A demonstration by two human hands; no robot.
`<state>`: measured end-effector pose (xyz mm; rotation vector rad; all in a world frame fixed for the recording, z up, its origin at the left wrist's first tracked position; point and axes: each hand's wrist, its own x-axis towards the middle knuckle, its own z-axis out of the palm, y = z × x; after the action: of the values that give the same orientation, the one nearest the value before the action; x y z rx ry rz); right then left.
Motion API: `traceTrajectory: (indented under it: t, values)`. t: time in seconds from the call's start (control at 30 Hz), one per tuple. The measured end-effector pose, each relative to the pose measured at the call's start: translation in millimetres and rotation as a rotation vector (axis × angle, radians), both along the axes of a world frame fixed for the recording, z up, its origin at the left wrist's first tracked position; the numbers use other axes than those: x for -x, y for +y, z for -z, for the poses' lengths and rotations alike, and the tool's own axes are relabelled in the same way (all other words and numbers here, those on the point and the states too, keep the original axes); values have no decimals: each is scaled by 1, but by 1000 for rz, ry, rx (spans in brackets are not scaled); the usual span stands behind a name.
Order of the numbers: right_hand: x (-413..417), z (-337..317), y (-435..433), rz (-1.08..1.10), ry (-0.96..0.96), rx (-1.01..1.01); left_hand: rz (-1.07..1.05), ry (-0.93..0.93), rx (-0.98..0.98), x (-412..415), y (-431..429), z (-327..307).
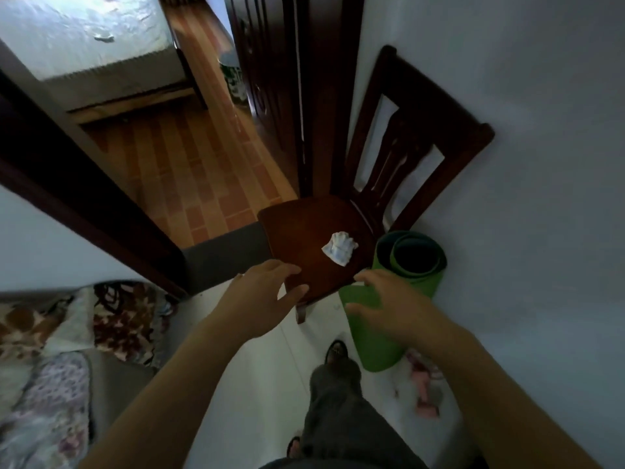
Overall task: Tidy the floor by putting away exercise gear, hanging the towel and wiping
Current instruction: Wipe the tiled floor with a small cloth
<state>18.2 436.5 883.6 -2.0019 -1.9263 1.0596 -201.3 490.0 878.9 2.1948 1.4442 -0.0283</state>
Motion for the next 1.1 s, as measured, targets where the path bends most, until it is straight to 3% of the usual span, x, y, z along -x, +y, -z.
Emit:
traceTrajectory:
  t: [0.47,0.87,1.1]
  values:
    - [-53,10,218,168,2,-16,201,70,-22,-52,247,-3]
    - [-40,61,306,641,52,108,694,151,22,-83,425,59]
    - [-20,144,324,832,12,118,854,256,166,-95,478,113]
